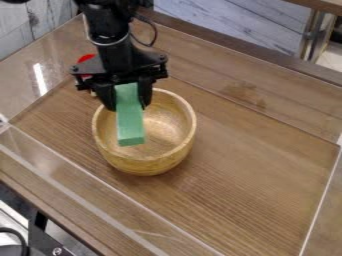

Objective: Put the green stick in the brown bowl

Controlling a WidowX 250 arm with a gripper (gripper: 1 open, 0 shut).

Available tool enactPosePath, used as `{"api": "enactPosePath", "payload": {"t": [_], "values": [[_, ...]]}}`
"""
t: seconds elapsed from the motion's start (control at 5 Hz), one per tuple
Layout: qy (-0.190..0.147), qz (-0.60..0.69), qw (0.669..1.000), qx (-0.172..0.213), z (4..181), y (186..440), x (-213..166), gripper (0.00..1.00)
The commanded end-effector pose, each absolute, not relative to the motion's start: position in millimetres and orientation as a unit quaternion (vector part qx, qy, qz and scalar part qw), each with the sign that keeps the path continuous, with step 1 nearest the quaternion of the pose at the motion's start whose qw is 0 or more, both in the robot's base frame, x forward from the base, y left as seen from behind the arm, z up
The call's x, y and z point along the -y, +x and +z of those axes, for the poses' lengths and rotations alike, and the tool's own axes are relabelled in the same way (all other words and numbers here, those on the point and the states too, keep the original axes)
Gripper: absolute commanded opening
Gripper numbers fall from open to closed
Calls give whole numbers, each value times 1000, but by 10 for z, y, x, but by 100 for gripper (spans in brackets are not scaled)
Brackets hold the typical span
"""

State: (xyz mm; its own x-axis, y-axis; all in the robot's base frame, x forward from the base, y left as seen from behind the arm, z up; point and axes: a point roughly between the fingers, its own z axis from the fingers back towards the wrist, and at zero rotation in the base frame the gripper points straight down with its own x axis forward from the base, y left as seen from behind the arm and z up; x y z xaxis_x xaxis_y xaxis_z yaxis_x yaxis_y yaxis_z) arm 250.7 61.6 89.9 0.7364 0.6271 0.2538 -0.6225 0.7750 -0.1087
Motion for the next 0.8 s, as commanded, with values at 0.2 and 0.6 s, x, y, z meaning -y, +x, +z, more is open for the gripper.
{"api": "enactPosePath", "payload": {"t": [0.2,0.6], "values": [[-9,323,933,161,891,2509,-529,0],[-11,322,933,158,851,2566,-458,100]]}}
